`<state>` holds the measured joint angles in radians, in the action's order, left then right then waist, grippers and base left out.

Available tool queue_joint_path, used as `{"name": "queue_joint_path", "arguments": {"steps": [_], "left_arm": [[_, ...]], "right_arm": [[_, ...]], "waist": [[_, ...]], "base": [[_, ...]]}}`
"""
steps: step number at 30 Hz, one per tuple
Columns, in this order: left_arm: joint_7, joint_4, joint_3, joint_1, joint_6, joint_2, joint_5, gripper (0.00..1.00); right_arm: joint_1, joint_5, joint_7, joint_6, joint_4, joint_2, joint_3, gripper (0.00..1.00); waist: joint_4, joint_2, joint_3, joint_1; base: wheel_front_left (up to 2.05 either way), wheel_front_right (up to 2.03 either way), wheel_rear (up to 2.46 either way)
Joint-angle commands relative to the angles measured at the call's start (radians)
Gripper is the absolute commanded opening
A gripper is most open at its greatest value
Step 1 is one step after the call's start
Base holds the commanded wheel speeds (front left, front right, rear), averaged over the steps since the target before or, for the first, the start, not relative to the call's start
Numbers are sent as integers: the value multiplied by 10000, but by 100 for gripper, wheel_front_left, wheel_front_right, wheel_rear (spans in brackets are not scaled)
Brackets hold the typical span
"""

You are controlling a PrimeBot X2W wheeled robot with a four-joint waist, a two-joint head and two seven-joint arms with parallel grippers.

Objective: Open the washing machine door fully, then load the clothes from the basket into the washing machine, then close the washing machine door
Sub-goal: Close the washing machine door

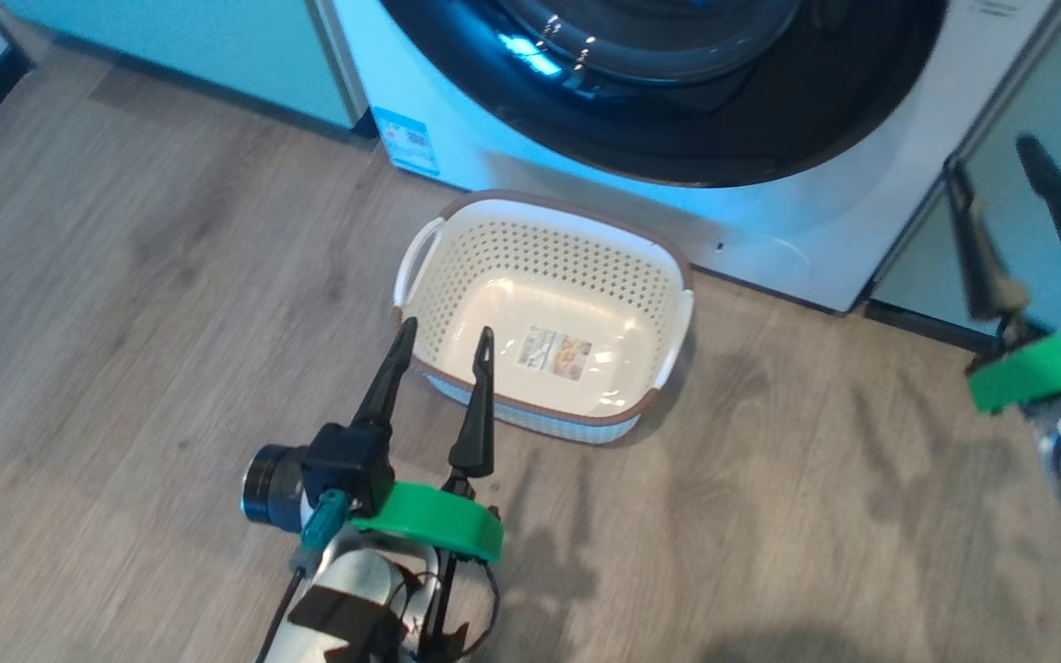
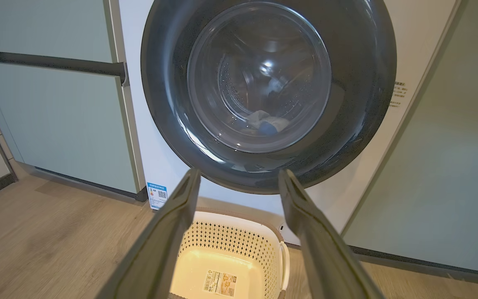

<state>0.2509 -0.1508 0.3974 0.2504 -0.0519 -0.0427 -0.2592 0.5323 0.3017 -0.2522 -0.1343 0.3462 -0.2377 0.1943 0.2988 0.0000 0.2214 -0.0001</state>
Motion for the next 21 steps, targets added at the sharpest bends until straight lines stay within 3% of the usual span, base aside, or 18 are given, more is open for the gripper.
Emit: {"name": "queue_joint_path", "arguments": {"steps": [1,21], "left_arm": [[109,256,-380,142,31,-80,89,100],[109,-406,-939,-208,134,-322,15,100]], "right_arm": [[-77,-76,-64,36,-438,106,22,98],[-3930,-1027,467,36,-2917,1509,-2025,100]], "waist": [[-166,0,-132,1],[-2058,0,-1007,1]], "base": [[0,0,0],[0,0,0]]}}
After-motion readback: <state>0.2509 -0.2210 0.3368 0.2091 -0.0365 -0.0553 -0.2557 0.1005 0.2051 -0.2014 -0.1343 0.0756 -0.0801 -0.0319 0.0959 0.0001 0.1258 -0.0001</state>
